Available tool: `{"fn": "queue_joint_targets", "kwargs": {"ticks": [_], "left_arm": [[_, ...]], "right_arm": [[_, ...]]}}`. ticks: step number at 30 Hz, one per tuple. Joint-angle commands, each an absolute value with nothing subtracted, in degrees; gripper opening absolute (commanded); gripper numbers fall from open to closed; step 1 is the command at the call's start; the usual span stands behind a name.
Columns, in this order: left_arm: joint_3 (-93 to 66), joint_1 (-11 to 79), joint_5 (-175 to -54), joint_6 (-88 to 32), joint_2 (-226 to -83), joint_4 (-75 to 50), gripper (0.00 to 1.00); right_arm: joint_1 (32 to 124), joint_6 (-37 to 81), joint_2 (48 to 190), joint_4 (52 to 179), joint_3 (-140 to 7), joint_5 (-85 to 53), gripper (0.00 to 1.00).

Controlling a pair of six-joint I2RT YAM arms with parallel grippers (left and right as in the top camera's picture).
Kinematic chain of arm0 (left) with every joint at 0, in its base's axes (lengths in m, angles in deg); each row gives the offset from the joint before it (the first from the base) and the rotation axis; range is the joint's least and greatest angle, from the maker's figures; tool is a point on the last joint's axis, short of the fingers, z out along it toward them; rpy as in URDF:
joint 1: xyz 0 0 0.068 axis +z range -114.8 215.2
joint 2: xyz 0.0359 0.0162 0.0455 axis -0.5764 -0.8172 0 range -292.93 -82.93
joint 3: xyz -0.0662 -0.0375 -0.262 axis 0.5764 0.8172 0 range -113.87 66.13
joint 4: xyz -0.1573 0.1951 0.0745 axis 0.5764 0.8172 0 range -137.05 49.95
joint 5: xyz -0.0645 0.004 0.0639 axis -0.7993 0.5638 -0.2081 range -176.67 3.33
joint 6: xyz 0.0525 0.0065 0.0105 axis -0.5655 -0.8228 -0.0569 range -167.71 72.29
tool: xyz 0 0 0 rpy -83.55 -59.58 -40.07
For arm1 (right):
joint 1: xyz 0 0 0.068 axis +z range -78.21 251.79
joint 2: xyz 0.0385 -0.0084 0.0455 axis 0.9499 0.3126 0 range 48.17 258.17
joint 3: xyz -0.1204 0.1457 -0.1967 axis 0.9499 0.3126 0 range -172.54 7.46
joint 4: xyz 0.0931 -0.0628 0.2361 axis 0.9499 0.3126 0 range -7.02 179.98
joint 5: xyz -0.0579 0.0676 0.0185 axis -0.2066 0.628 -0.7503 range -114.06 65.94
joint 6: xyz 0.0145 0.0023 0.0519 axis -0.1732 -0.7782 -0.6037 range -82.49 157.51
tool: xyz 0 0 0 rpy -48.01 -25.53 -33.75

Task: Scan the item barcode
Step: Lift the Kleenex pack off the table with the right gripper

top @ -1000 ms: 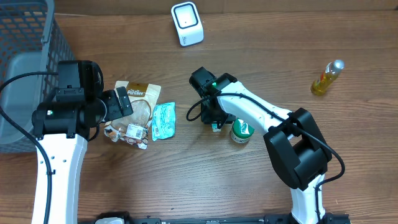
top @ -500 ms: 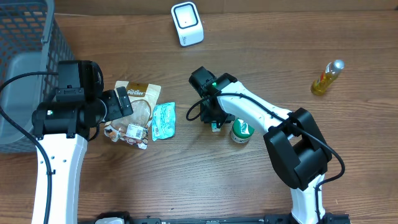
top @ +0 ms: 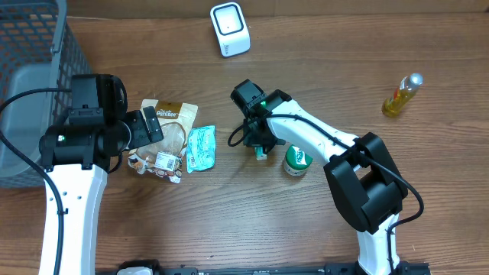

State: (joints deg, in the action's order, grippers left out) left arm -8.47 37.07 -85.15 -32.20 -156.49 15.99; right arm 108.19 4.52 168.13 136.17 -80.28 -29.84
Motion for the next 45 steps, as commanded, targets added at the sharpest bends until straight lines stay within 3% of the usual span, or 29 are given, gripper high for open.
{"fn": "queue_joint_targets", "kwargs": {"ticks": [1,2,4,8,10,14,16,17,18,20,22,26,31,36,42,45], "left_arm": [[-9.02,36.67,-84.80,-32.70,-156.71,15.93,1.00],[-9.02,36.67,-84.78,-32.70,-156.71,15.95,1.00],[-9.02,36.67,-84.78,-32.70,-156.71,15.95,1.00],[-9.02,36.67,-84.78,-32.70,-156.71,15.93,1.00],[-9.02,36.67,-84.78,-32.70,-156.71,15.95,0.99],[-9.02,36.67,-84.78,-32.70,-156.71,15.95,0.99],[-9.02,36.67,-84.78,-32.70,-156.71,15.93,0.99],[-9.02,36.67,-84.78,-32.70,-156.71,15.95,1.00],[-9.02,36.67,-84.78,-32.70,-156.71,15.95,0.99],[-9.02,36.67,-84.78,-32.70,-156.71,15.95,1.00],[-9.02,36.67,-84.78,-32.70,-156.71,15.93,0.99],[-9.02,36.67,-84.78,-32.70,-156.71,15.93,1.00],[-9.02,36.67,-84.78,-32.70,-156.71,15.93,1.00],[-9.02,36.67,-84.78,-32.70,-156.71,15.93,1.00],[-9.02,36.67,-84.80,-32.70,-156.71,15.95,0.99],[-9.02,36.67,-84.78,-32.70,-156.71,15.93,0.99]], "right_arm": [[108.17,4.50,167.46,134.57,-79.87,-29.93,0.32],[108.17,4.50,167.46,134.09,-79.87,-29.93,0.45],[108.15,4.50,167.46,132.89,-79.87,-29.93,0.54],[108.15,4.50,167.46,130.09,-79.87,-29.95,0.56],[108.15,4.52,167.46,129.09,-79.87,-29.98,0.47],[108.15,4.52,167.46,128.61,-79.87,-30.00,0.13],[108.15,4.52,167.46,128.43,-79.87,-29.98,0.11],[108.15,4.50,167.46,128.39,-79.87,-29.98,0.15],[108.15,4.50,167.46,128.26,-79.87,-29.95,0.27],[108.15,4.50,167.46,128.13,-79.87,-29.95,0.66],[108.15,4.52,167.46,128.06,-79.87,-29.95,0.77],[108.17,4.50,167.46,130.11,-79.87,-29.82,0.82],[108.17,4.50,167.46,135.25,-79.87,-26.09,0.81],[108.39,4.50,167.46,138.38,-79.85,-22.89,0.68],[109.48,4.47,167.46,138.99,-79.43,-23.05,0.67],[110.07,4.47,167.46,138.14,-79.12,-23.07,0.57]]}}
